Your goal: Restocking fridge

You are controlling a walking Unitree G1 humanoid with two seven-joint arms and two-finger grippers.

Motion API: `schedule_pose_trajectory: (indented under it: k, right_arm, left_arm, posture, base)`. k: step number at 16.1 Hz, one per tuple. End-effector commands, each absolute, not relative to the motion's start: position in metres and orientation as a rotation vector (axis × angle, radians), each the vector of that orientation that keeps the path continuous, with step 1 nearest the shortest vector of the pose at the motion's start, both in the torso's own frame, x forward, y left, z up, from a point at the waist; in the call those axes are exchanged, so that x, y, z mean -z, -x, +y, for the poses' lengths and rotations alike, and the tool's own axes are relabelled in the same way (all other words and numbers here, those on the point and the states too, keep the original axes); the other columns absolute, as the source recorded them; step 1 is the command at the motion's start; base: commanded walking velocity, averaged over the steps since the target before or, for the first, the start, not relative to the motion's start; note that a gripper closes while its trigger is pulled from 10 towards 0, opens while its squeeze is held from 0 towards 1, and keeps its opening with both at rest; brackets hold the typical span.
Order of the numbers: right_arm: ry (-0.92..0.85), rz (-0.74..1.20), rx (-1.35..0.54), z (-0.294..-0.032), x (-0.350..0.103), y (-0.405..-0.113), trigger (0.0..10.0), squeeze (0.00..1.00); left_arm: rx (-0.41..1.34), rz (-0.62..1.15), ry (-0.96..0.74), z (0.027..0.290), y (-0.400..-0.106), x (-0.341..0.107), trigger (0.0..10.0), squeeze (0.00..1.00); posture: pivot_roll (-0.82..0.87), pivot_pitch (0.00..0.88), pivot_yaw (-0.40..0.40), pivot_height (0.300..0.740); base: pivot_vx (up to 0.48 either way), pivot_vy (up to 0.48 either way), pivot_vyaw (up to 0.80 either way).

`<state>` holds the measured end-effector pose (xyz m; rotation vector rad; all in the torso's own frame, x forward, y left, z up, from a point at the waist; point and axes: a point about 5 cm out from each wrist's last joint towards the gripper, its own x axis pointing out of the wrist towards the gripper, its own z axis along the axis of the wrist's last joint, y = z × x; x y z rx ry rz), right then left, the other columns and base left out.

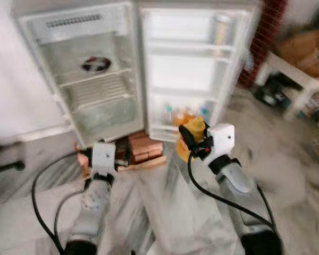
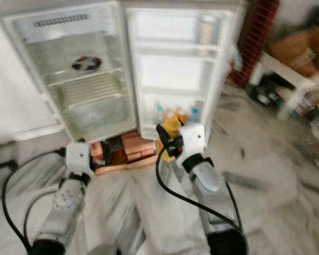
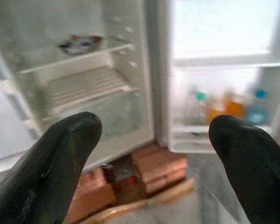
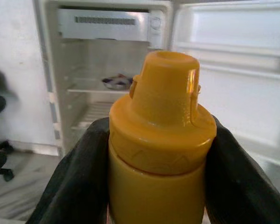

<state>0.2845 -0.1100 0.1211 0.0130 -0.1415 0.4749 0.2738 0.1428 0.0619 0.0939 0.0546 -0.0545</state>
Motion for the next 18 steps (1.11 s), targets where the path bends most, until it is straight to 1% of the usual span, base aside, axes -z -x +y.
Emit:
schedule_pose_trajectory:
  k: [1,6,12,17,18]
  right_arm:
    - [-0.018,-0.194,-0.498,-0.1,-0.133,-0.285,10.0,0.0]
    - [-0.044,-0.187,-0.475,-0.104,-0.132,-0.288,10.0,0.0]
    - [-0.021,-0.211,-0.556,-0.092,-0.134,-0.283,10.0,0.0]
    - [0.012,-0.252,-0.597,-0.086,-0.142,-0.283,10.0,0.0]
    - [0.024,-0.26,-0.633,-0.082,-0.144,-0.282,10.0,0.0]
  left_arm:
    - [0.016,0.085,-0.119,0.154,-0.272,-0.057,10.0,0.0]
    - [0.042,0.085,-0.118,0.15,-0.273,-0.057,10.0,0.0]
    - [0.029,0.087,-0.12,0.15,-0.275,-0.058,10.0,0.0]
    - [0.026,0.101,-0.125,0.149,-0.274,-0.055,10.0,0.0]
    - [0.007,0.11,-0.115,0.15,-0.274,-0.055,10.0,0.0]
  posture:
    - [0.11,0.042,-0.007,0.74]
    - [0.11,0.04,-0.006,0.74]
    - [0.11,0.041,-0.005,0.74]
    - [0.11,0.043,-0.005,0.74]
    - [0.11,0.043,-0.006,0.74]
  base:
    - [0.431,0.0,0.0]
    - [0.439,0.0,0.0]
    - [0.439,0.0,0.0]
    - [0.411,0.247,0.0]
    - [0.247,0.251,0.0]
